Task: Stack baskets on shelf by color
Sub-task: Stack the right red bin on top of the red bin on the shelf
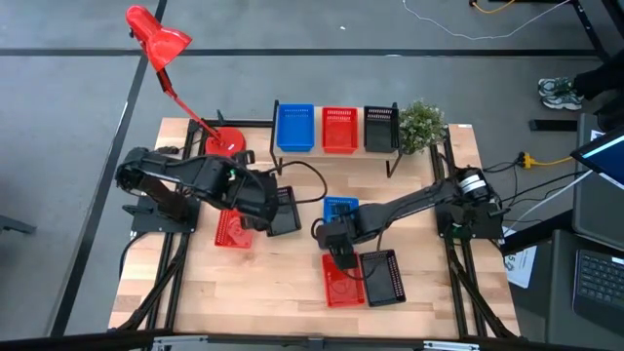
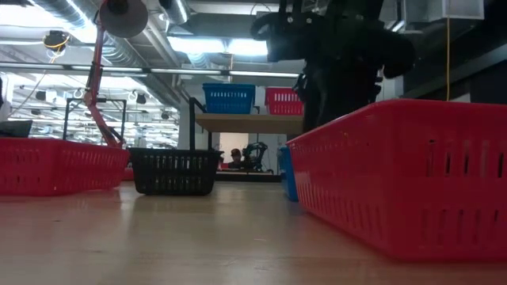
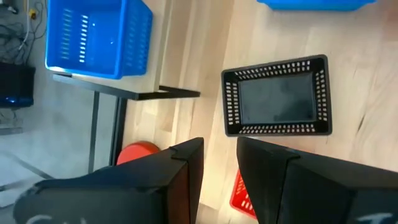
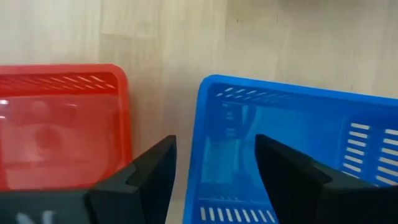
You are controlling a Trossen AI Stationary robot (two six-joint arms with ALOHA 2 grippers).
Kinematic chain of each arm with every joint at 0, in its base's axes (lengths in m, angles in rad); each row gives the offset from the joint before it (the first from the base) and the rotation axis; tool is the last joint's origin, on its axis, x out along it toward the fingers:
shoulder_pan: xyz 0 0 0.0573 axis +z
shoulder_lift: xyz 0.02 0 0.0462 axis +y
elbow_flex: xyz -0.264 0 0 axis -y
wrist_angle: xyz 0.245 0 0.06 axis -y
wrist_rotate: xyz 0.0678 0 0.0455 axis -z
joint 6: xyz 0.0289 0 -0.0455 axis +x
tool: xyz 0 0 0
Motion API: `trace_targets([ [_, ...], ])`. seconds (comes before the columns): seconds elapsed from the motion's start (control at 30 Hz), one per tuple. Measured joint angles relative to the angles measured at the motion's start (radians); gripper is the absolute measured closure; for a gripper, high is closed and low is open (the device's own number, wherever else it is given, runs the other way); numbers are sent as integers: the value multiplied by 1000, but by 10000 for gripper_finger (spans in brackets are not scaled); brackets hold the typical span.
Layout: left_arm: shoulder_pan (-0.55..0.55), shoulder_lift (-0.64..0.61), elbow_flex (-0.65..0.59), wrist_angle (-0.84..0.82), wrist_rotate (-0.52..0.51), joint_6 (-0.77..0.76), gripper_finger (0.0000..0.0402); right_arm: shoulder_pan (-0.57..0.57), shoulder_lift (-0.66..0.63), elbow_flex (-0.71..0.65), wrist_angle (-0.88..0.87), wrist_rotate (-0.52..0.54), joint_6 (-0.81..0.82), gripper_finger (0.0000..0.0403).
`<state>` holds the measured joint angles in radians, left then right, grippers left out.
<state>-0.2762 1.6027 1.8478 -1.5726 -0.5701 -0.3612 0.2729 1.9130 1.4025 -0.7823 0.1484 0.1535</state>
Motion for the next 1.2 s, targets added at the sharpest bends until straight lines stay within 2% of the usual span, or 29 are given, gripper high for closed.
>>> trace_targets([
  [0.23,-5,-75,-102,3,1,-43,314,6,-29,15,-27,44,4,185],
  [0.43,8,-162,-255,8,-5,-139,314,79,-46,15,-37,-146,57,185],
  [0.53,10,-214,-335,10,-19,-177,314,147,-45,2,-38,-203,112,185],
  [0.73,11,-263,-416,31,-45,-213,314,285,-44,19,37,-203,288,185],
  [0.9,9,-268,-422,68,-49,-212,314,374,-33,19,117,-137,322,185],
  [1.2,9,-267,-422,122,-49,-205,314,414,59,19,128,-37,400,185],
])
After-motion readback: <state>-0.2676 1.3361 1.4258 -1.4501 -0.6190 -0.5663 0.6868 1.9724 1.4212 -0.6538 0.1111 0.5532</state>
